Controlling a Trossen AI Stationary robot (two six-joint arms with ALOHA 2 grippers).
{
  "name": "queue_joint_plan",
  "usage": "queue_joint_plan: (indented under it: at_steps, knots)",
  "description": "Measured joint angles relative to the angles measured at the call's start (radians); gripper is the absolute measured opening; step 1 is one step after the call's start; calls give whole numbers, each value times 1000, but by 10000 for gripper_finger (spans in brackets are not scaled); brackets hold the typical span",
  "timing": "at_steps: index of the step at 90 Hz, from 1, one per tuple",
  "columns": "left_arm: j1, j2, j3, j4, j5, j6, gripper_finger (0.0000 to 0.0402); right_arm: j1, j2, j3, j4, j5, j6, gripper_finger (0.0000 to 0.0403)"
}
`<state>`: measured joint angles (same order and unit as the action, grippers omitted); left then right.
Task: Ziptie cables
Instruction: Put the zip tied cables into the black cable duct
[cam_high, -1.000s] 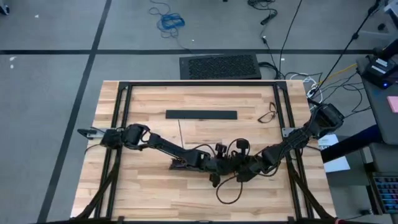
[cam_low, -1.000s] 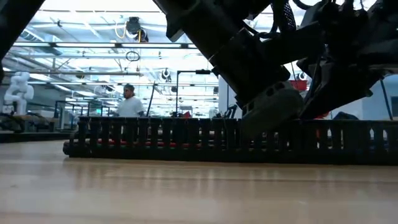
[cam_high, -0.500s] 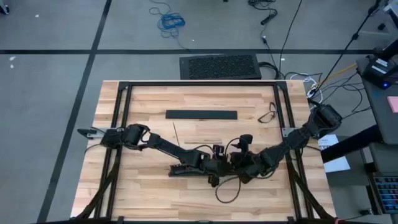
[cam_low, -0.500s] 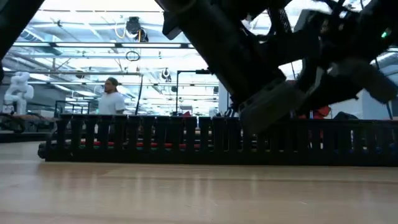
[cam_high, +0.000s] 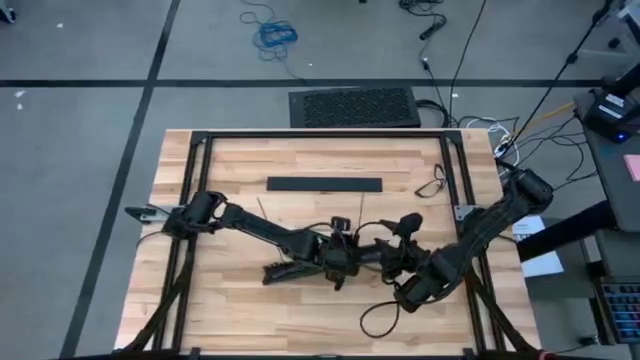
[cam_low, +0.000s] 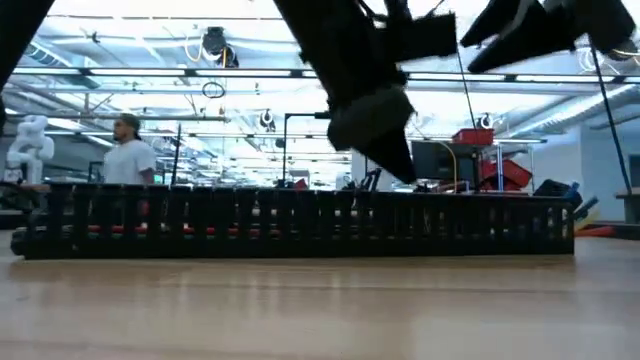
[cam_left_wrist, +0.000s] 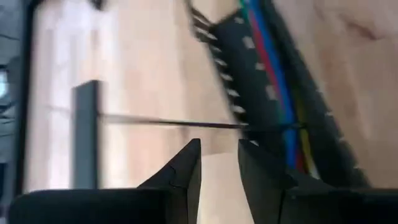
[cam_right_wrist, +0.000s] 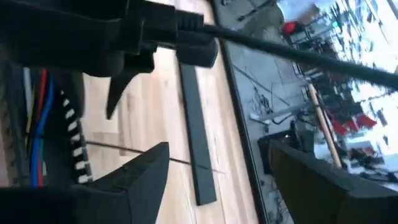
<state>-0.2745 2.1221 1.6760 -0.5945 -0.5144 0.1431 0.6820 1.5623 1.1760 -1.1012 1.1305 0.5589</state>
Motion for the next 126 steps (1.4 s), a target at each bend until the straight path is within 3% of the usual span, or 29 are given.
queue_joint_plan:
  at_steps: [11,27,44,54,66,74,88,96,108,126]
  knots:
    - [1,-62,0,-71,-40,-20,105,6,-2,76,-109,-31,140,265]
    - [-26,-168,-20,-236,-44,-245,105,27,-4,80,-145,-275,251,255]
    - [-151,-237,-122,-410,24,-582,105,27,-3,-132,148,-565,185,237]
    - [-245,-257,-156,-480,79,-774,105,19,-2,-226,379,-589,98,225]
    - [-354,-257,-158,-480,177,-918,105,-39,-2,-247,554,-627,-46,214]
    - [-398,-257,-158,-464,141,-975,105,-96,-2,-246,647,-699,-145,210]
    - [-393,-257,-165,-392,-32,-963,105,-201,-2,-246,682,-815,-239,206]
    - [-348,-257,-209,-247,-39,-864,105,-235,-2,-246,678,-878,-249,205]
    - [-276,-257,-325,-9,16,-733,105,-245,12,-246,663,-929,-248,205]
    - [-197,-256,-451,139,177,-703,129,-244,61,-246,650,-950,-245,205]
